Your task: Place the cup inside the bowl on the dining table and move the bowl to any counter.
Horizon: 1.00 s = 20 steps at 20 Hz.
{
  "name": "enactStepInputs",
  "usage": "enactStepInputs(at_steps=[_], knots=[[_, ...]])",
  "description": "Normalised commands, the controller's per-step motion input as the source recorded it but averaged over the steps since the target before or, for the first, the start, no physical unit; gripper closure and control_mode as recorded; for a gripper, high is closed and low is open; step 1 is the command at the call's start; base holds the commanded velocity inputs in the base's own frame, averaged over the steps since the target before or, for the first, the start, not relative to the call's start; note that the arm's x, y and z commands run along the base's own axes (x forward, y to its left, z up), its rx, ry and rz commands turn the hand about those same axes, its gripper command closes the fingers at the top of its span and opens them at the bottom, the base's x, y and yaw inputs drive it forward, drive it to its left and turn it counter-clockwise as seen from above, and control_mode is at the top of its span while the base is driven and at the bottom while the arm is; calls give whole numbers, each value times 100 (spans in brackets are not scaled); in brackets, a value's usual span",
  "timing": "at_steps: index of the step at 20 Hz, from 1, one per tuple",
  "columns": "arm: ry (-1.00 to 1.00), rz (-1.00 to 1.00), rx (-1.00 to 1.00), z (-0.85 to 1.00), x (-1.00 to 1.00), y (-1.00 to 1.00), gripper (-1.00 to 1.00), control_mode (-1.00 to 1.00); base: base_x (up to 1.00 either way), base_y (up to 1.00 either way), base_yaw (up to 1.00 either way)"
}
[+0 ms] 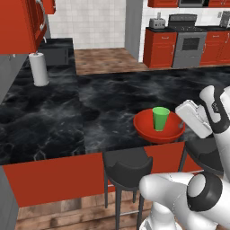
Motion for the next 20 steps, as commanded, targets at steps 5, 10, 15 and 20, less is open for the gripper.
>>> enactStepInputs(at_steps=[5,10,15,20], knots=[[0,0,0,0,0,0,100,100,-5,0,0],[0,0,0,0,0,0,100,100,-62,0,0],[0,0,0,0,0,0,100,100,-82,0,-1],[0,0,0,0,0,0,100,100,-85,0,-2]])
